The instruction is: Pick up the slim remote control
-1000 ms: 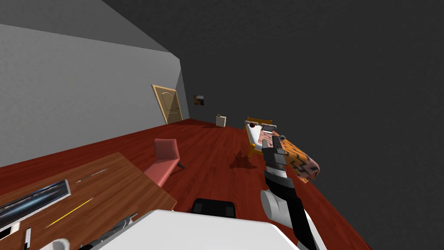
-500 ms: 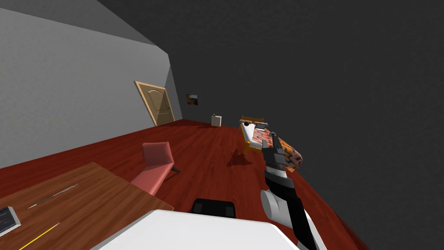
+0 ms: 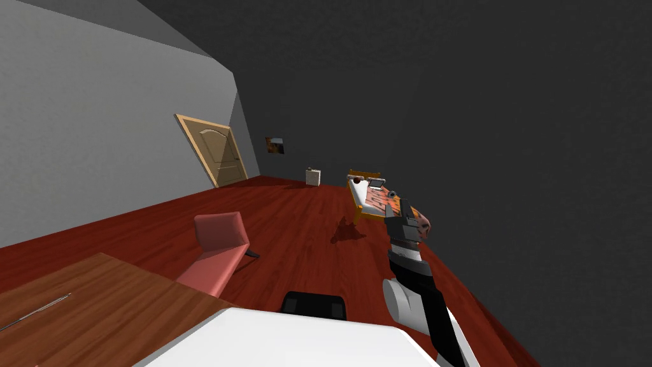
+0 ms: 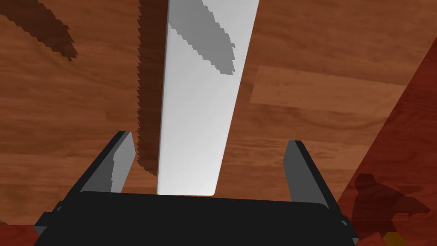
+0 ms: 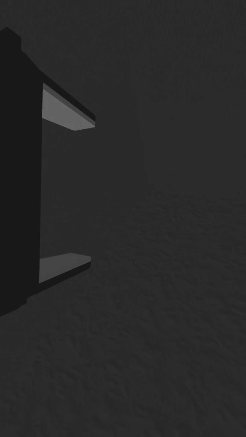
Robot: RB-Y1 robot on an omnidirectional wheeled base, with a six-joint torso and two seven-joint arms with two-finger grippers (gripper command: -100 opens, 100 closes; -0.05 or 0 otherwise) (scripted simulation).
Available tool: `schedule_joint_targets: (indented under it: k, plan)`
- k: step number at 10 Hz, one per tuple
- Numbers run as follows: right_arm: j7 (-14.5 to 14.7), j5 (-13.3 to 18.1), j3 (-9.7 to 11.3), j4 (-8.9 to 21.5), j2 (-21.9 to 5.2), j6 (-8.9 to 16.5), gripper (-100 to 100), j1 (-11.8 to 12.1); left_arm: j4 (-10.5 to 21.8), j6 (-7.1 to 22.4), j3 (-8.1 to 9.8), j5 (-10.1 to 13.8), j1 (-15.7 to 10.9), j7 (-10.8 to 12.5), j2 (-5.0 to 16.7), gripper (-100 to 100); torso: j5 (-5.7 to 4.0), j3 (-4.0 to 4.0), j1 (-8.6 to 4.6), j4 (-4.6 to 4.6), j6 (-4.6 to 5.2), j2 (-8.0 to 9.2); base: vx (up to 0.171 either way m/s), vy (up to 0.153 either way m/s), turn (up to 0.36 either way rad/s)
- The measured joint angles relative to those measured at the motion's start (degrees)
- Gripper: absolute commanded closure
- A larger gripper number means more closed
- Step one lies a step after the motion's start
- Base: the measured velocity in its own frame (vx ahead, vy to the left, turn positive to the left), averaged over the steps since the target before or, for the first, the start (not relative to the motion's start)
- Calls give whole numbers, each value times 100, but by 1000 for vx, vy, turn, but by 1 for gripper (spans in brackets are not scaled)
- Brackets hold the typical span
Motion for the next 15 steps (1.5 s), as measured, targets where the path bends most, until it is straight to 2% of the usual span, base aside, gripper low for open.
schedule_joint_targets:
  k: [1, 2, 3, 4, 5, 6, 7, 8, 10, 11, 12, 13, 14, 15]
  plan:
    - [0, 0, 0, 0, 0, 0, 0, -1, 167, -4, 31, -131, -92, -101, -6, -100, 1, -1, 3, 0, 4, -2, -4, 40, -110]
    - [0, 0, 0, 0, 0, 0, 0, 0, 391, 1, 73, -153, -175, -281, 4, -100, 1, -1, 2, -1, 0, -2, -9, 48, -181]
    - [0, 0, 0, 0, 0, 0, 0, -1, 470, -3, 69, -332, -181, -332, -35, -100, 1, 0, 5, 0, 3, 0, -6, 75, -210]
    - [0, 0, 0, 0, 0, 0, 0, 0, 746, -8, 125, -437, -292, -527, -30, -100, 3, -1, 14, 0, 3, -1, -3, 86, -174]
    - [0, 0, 0, 0, -1, 0, 0, 0, 504, -95, 63, -752, -137, -392, -86, -100, 3, 0, 18, 0, 0, 0, 1, 59, -44]
    - [0, 0, 0, 0, 0, 0, 0, 0, 649, -102, 106, -759, -242, -474, -70, -100, 3, -3, 11, -1, 0, -5, 3, 18, 6]
    - [0, 0, 0, 0, 0, 0, 0, 1, 888, -75, 155, -694, -334, -668, -38, -100, 0, -4, -3, -2, -2, -6, -1, 24, -91]
    - [0, 0, 0, 0, 0, 0, 0, 0, 1297, -25, 233, -630, -503, -962, -5, -100, -1, -3, -3, -1, 1, -6, 0, 27, -49]
    - [0, 0, 0, 0, 0, 0, 0, 0, 1167, -76, 198, -829, -415, -891, -56, -100, 0, -2, 5, -1, 0, -3, -6, 44, -35]
    - [0, 0, 0, 0, 0, 0, 0, 0, 1174, -81, 199, -838, -417, -895, -57, 0, 0, -2, -1, -1, -2, -3, -1, 5, 2]
    - [0, 0, 0, 0, 0, 0, 0, 0, 1173, -80, 199, -837, -417, -895, -56, -100, -2, -3, -10, -1, -1, -4, -19, 49, -32]
    - [0, 0, 0, 0, 0, 0, 0, 0, 663, -91, 40, -1034, -176, -524, -221, -100, 0, 1, 0, 0, -2, 2, -18, 52, -13]
    - [0, 0, 0, 0, 0, 0, 0, 0, 735, -16, 63, -946, -282, -532, -227, -100, 1, 0, 4, 1, 1, 0, -3, 24, -6]
    - [0, 0, 0, 0, 0, 0, 0, 0, 859, 47, 94, -881, -360, -671, -210, -100, 0, -2, -3, -1, -1, -4, 0, 0, 0]
